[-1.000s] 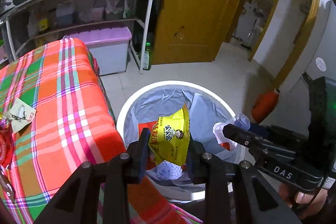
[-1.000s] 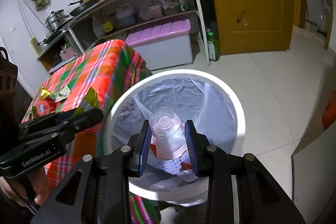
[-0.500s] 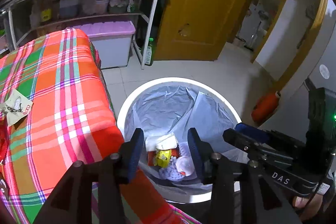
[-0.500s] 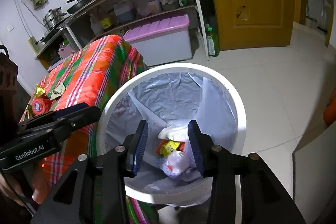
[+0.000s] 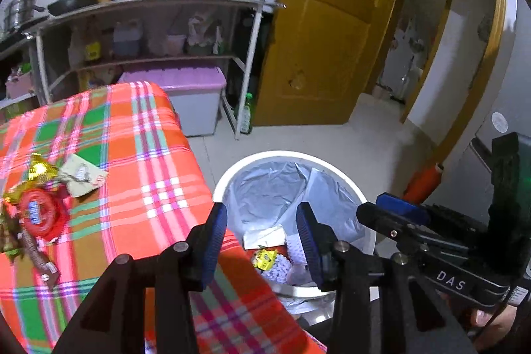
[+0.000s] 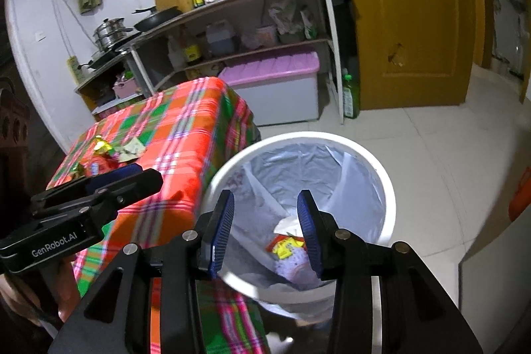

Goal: Collect trash
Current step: 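Move both open tools back over the remaining wrappers on the table, then grasp the brown stick wrapper with the right tool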

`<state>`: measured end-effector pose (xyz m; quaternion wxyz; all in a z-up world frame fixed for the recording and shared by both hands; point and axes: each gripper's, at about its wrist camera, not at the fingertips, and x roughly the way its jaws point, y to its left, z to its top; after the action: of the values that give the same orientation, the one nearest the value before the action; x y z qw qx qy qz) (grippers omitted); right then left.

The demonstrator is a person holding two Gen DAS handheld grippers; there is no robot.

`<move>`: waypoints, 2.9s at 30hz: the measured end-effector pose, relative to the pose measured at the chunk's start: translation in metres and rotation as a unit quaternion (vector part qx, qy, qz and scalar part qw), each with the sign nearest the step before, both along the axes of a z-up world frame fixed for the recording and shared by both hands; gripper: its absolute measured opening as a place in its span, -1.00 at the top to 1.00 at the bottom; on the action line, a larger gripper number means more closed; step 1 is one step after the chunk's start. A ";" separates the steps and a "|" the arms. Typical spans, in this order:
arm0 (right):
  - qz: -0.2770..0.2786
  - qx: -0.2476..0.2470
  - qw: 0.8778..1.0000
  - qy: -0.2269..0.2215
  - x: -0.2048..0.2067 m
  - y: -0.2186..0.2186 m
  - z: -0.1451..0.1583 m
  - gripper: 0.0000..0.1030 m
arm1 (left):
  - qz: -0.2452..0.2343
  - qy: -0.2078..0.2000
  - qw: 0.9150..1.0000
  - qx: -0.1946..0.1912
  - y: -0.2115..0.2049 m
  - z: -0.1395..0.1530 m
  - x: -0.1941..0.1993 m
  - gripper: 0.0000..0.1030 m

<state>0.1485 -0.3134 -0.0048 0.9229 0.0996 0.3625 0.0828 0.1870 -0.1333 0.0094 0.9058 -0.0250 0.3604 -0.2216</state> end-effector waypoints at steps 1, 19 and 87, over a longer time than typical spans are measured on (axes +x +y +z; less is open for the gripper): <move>0.004 -0.002 1.000 -0.005 -0.004 0.004 0.004 0.21 | 0.006 -0.007 1.000 0.002 0.004 0.003 -0.004 0.15; 0.054 -0.024 0.997 -0.053 -0.044 0.053 0.041 0.21 | 0.056 -0.059 0.997 0.012 0.061 0.035 -0.068 0.15; 0.284 -0.062 0.954 0.069 0.072 0.294 -0.048 0.26 | 0.234 -0.018 0.971 -0.032 0.294 -0.009 -0.042 0.15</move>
<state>0.2206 -0.0197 -0.0526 0.8382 -0.0599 0.4435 0.3118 0.1449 0.1603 0.0003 0.9374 -0.1339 0.3210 -0.0149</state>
